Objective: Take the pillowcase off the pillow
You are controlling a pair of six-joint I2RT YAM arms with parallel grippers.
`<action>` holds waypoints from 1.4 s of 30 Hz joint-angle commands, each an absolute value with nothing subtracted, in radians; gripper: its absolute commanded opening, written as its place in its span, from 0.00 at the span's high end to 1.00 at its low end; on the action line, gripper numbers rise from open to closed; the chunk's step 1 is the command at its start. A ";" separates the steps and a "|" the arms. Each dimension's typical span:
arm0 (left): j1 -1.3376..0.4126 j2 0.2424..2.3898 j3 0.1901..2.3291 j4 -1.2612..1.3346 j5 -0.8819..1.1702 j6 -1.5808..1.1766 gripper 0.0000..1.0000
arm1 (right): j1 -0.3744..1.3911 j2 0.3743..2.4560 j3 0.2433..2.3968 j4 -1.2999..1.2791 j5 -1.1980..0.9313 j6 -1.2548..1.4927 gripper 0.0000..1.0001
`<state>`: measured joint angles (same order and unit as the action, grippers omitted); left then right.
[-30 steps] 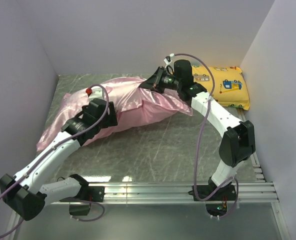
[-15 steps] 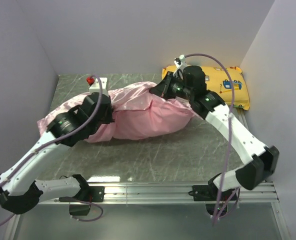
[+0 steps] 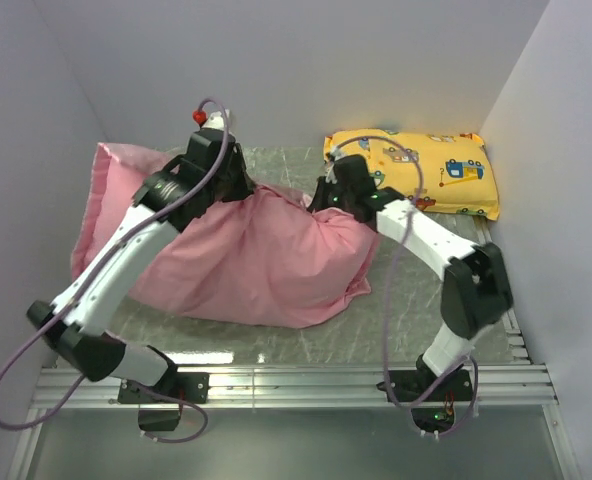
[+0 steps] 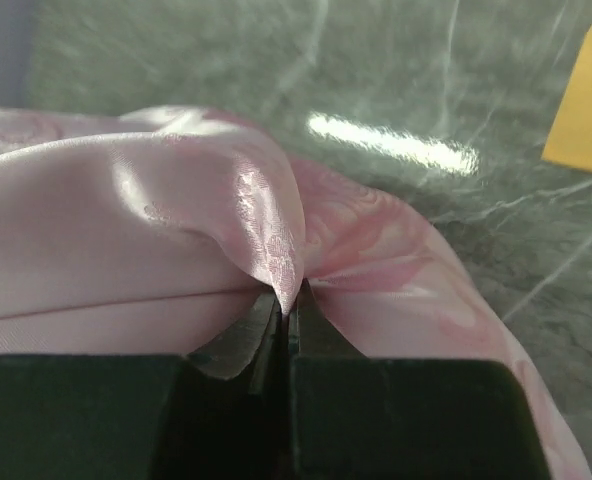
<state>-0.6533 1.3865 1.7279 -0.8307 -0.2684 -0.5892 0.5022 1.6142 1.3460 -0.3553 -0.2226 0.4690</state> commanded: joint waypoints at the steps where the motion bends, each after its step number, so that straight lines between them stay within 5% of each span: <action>1: -0.539 1.400 1.668 -0.545 -0.181 -0.701 1.00 | 0.525 1.726 1.273 -0.397 -0.226 0.408 1.00; 4: -0.467 1.411 1.544 -0.479 -0.181 -0.752 1.00 | 0.528 1.762 1.287 -0.385 -0.209 0.408 0.97; 7: -0.401 1.408 1.421 -0.413 -0.205 -0.798 1.00 | 0.529 1.746 1.339 -0.410 -0.166 0.407 0.76; 8: -0.387 1.410 1.379 -0.408 -0.204 -0.808 1.00 | 0.529 1.715 1.350 -0.413 -0.146 0.413 0.59; 11: -0.356 1.410 1.303 -0.368 -0.199 -0.837 1.00 | 0.526 1.652 1.408 -0.437 -0.050 0.419 0.34; 14: -0.315 1.422 1.214 -0.296 -0.128 -0.920 1.00 | 0.522 1.560 1.494 -0.475 0.039 0.422 0.20; 22: -0.305 1.496 1.177 -0.199 -0.081 -1.022 1.00 | 0.540 1.329 1.568 -0.558 0.134 0.414 0.10; 29: -0.313 1.580 1.204 -0.183 -0.058 -1.051 1.00 | 0.935 1.226 1.297 -0.575 0.276 0.429 0.07; 38: -0.353 1.605 1.206 -0.175 -0.084 -1.043 1.00 | 1.075 1.376 1.057 -0.511 0.454 0.588 0.08; 39: -0.365 1.602 1.204 -0.175 -0.087 -1.037 1.00 | 1.050 1.390 1.066 -0.532 0.494 0.588 0.14; 40: -0.370 1.597 1.201 -0.176 -0.089 -1.032 0.99 | 1.031 1.397 1.072 -0.546 0.502 0.586 0.46; 42: -0.388 1.585 1.203 -0.184 -0.097 -1.011 0.99 | 0.976 1.350 1.055 -0.545 0.490 0.581 0.79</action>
<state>-0.3538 1.5951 1.1904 -0.1169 -0.1066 -1.0397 1.0470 1.3979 1.0481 -0.5343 0.3977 0.5476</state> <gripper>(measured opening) 0.024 0.336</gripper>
